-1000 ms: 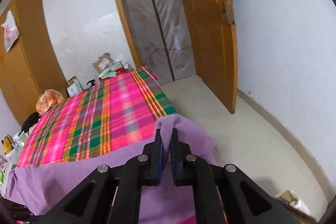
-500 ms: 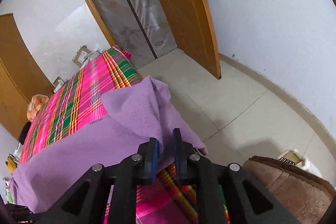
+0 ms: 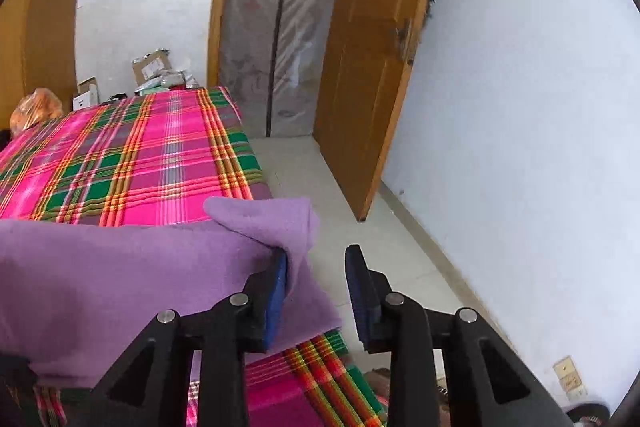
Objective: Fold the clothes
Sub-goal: 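Carry the raised garment corner with the right gripper across the garment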
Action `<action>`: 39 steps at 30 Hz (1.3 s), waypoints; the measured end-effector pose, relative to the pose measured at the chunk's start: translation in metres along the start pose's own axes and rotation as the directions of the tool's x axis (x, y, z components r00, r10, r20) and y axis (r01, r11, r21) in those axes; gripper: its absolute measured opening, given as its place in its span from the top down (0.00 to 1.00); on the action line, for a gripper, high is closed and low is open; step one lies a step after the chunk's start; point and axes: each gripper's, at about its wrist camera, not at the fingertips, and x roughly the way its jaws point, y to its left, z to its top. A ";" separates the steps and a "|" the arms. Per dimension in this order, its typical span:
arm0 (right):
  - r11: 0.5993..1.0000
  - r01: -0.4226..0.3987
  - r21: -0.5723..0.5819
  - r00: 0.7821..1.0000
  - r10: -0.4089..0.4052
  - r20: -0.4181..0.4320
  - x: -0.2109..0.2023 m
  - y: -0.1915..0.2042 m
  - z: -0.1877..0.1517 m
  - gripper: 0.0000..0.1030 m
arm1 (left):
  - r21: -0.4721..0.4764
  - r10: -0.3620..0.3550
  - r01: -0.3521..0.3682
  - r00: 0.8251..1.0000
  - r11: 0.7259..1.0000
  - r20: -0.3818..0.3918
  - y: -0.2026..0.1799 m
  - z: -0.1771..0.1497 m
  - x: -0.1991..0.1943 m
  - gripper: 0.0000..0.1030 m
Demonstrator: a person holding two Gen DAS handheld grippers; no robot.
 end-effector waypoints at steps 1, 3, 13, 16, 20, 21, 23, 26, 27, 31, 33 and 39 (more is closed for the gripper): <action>1.000 -0.014 -0.010 1.000 0.014 -0.005 0.002 0.003 0.003 0.68 | 0.001 0.001 -0.001 1.000 1.000 0.000 0.000 0.000 0.000 0.96; 0.999 -0.037 -0.036 0.999 0.037 -0.017 0.008 0.011 0.008 0.68 | 0.003 0.004 -0.004 1.000 1.000 -0.001 -0.001 0.001 0.001 0.96; 0.970 -0.110 -0.214 0.981 0.072 -0.180 0.065 0.059 0.026 0.61 | -0.007 0.005 -0.005 1.000 1.000 -0.005 -0.002 -0.001 0.000 0.96; 0.979 -0.129 -0.156 0.977 0.098 -0.190 0.069 0.049 0.032 0.71 | -0.008 0.005 -0.005 1.000 1.000 -0.006 -0.002 0.000 0.000 0.96; 0.984 -0.173 -0.046 0.966 0.160 -0.202 0.070 0.027 0.036 0.84 | -0.013 0.002 -0.003 1.000 1.000 -0.008 -0.002 0.001 0.000 0.96; 0.984 -0.174 -0.031 0.966 0.165 -0.201 0.070 0.023 0.037 0.89 | -0.014 0.003 -0.003 1.000 1.000 -0.008 -0.002 0.001 0.000 0.96; 0.984 -0.176 -0.004 0.966 0.171 -0.193 0.067 0.014 0.038 0.93 | -0.012 0.004 -0.004 1.000 1.000 -0.007 -0.002 0.001 0.000 0.96; 0.977 -0.187 0.099 0.970 0.200 -0.139 0.061 -0.007 0.044 0.95 | -0.022 0.000 0.000 1.000 1.000 -0.005 0.000 0.001 0.000 0.96; 0.975 -0.180 0.127 0.974 0.195 -0.116 0.058 -0.015 0.046 0.95 | -0.027 0.002 -0.002 1.000 1.000 -0.001 0.000 0.001 -0.001 0.96; 0.965 -0.154 0.213 0.986 0.164 -0.033 0.044 -0.047 0.054 0.95 | -0.009 0.007 -0.007 1.000 1.000 0.017 -0.005 -0.001 -0.005 0.96; 0.965 -0.135 0.226 0.990 0.138 -0.001 0.037 -0.057 0.054 0.95 | -0.020 -0.028 0.028 0.999 0.999 0.016 -0.005 -0.001 -0.006 0.96; 0.942 -0.104 0.320 0.995 0.101 0.026 0.032 -0.083 0.027 0.95 | -0.044 -0.073 0.072 0.997 0.996 -0.026 -0.005 0.000 0.003 0.96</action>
